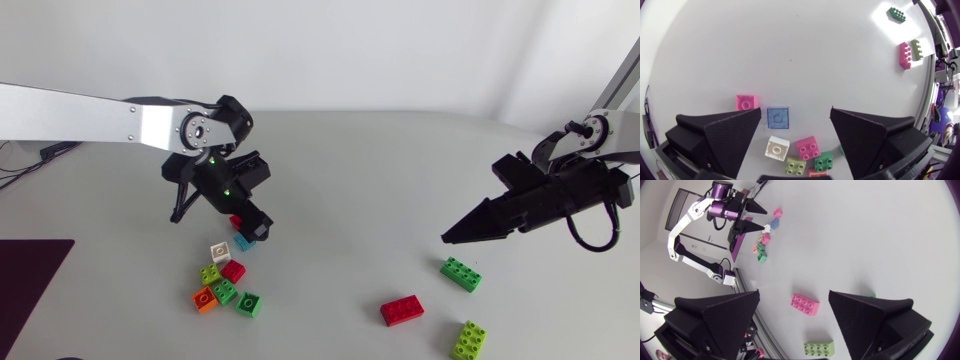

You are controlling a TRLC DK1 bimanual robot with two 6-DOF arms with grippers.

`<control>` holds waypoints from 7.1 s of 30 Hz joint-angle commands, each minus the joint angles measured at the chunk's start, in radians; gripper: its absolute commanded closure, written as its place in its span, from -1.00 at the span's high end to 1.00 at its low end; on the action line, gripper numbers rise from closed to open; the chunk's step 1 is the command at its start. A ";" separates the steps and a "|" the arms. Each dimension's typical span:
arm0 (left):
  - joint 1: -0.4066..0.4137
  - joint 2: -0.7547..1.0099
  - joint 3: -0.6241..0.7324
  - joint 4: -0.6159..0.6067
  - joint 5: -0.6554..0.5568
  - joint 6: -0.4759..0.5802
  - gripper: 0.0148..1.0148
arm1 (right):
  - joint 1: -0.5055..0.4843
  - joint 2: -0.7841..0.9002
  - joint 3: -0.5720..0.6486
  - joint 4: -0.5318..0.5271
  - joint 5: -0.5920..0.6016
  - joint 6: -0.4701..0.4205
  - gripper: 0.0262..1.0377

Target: Sort duplo bricks by size, large to the right and small to the left

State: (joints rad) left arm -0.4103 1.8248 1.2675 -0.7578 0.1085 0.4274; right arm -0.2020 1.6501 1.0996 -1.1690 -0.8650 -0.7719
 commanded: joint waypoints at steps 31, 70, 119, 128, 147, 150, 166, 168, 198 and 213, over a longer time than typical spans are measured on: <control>-0.334 -0.180 -0.355 0.002 0.079 0.037 0.93 | -0.014 -0.052 -0.083 -0.024 -0.022 -0.055 0.91; -0.025 -0.197 -0.415 -0.020 0.063 0.195 0.93 | -0.013 -0.084 -0.118 -0.029 -0.023 -0.066 0.91; 0.016 -0.335 -0.330 -0.077 0.082 0.114 0.93 | 0.770 -0.254 -0.411 0.657 0.722 0.592 0.91; 0.016 -0.335 -0.341 -0.077 0.086 0.114 0.93 | 0.901 -0.225 -0.434 0.690 0.868 0.645 0.91; 0.021 -0.323 -0.347 -0.057 0.089 0.120 0.93 | 0.651 -0.231 -0.573 0.839 0.971 0.480 0.91; 0.019 -0.315 -0.344 -0.052 0.091 0.119 0.93 | 0.530 -0.234 -0.572 0.853 0.948 0.405 0.91; 0.002 -0.337 -0.332 -0.060 0.091 0.111 0.93 | 0.481 -0.418 -0.554 0.736 0.876 0.408 0.91; 0.007 -0.346 -0.332 -0.060 0.091 0.109 0.93 | 0.481 -0.444 -0.541 0.723 0.876 0.425 0.91; 0.215 -0.739 -0.338 0.155 -0.599 -0.377 0.93 | 0.355 -0.768 -0.227 0.549 1.147 0.813 0.91; 0.277 -1.220 -0.433 0.195 -0.730 -0.345 0.93 | 0.306 -1.102 -0.219 0.407 1.190 0.812 0.91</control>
State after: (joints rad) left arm -0.1463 0.6559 0.8776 -0.5751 -0.6167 0.0849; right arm 0.1101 0.6003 0.8661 -0.7422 0.3157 0.0120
